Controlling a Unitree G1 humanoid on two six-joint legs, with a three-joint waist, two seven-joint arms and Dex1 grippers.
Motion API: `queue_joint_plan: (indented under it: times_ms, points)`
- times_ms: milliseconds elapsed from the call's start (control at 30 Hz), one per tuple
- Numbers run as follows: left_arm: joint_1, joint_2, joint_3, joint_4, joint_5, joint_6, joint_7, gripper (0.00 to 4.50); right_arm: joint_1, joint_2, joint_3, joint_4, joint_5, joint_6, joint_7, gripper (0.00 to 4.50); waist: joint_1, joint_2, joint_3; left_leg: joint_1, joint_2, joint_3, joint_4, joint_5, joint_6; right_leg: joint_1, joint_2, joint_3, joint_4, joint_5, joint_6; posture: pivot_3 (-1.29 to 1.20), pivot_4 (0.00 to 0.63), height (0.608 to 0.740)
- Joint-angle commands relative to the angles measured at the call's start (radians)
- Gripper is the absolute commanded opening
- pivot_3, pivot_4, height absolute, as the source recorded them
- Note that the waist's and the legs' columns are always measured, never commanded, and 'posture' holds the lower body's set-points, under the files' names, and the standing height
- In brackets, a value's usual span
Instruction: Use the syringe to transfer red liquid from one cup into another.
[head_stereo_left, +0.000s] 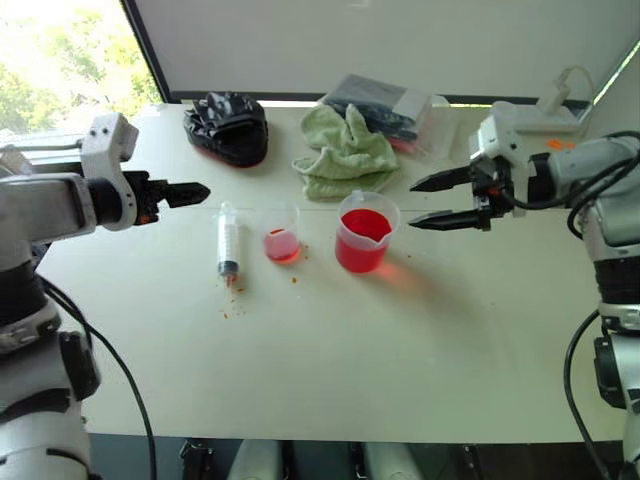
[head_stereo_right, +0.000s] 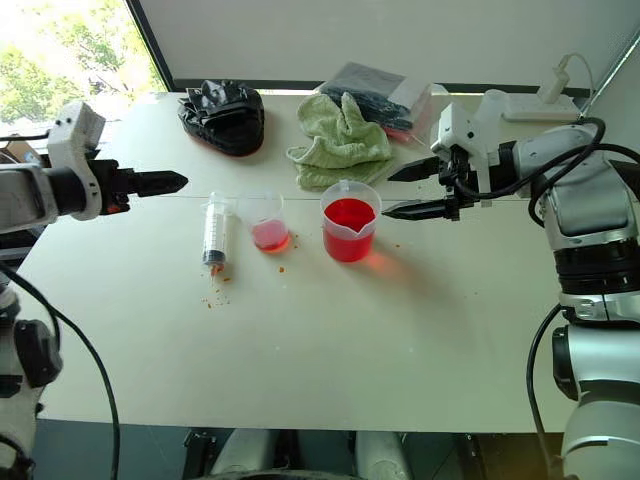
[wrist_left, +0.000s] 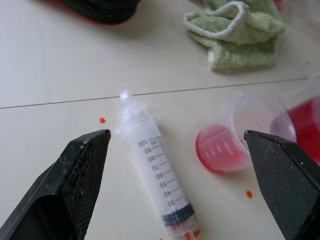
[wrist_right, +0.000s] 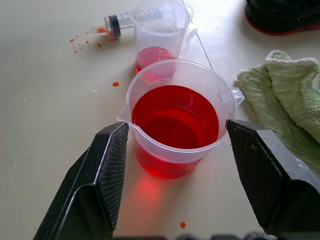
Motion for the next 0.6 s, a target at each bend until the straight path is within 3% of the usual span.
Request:
queue_joint_plan:
  times_ms: [33, 333, 600]
  points:
    - [-0.041, -0.07, 0.089, 0.024, 0.019, 0.008, 0.311, 4.47, -0.017, -0.008, -0.019, -0.03, 0.019, 0.008, 0.004, 3.25, -0.002, -0.001, 0.0, 0.0, 0.0, 0.0, 0.001, 0.0, 0.0, 0.0, 0.0, 0.0, 0.0, 0.0, 0.0, 0.0, 0.15, 0.711]
    - [-0.183, -0.169, 0.047, 0.187, -0.131, 0.008, 0.747, 4.47, -0.01, 0.0, -0.023, -0.057, 0.02, 0.03, -0.017, 3.25, 0.005, -0.001, 0.0, -0.002, 0.0, 0.0, 0.006, 0.0, 0.0, 0.0, -0.001, 0.0, 0.002, 0.0, 0.0, 0.0, 0.15, 0.711]
    - [-0.345, -0.091, -0.145, 0.583, -0.391, 0.008, 0.982, 4.47, 0.028, -0.014, -0.045, -0.106, 0.037, 0.055, -0.051, 3.25, 0.003, -0.001, 0.001, -0.003, 0.0, -0.001, 0.009, 0.0, 0.0, -0.001, -0.001, -0.001, 0.004, 0.0, 0.0, 0.0, 0.15, 0.711]
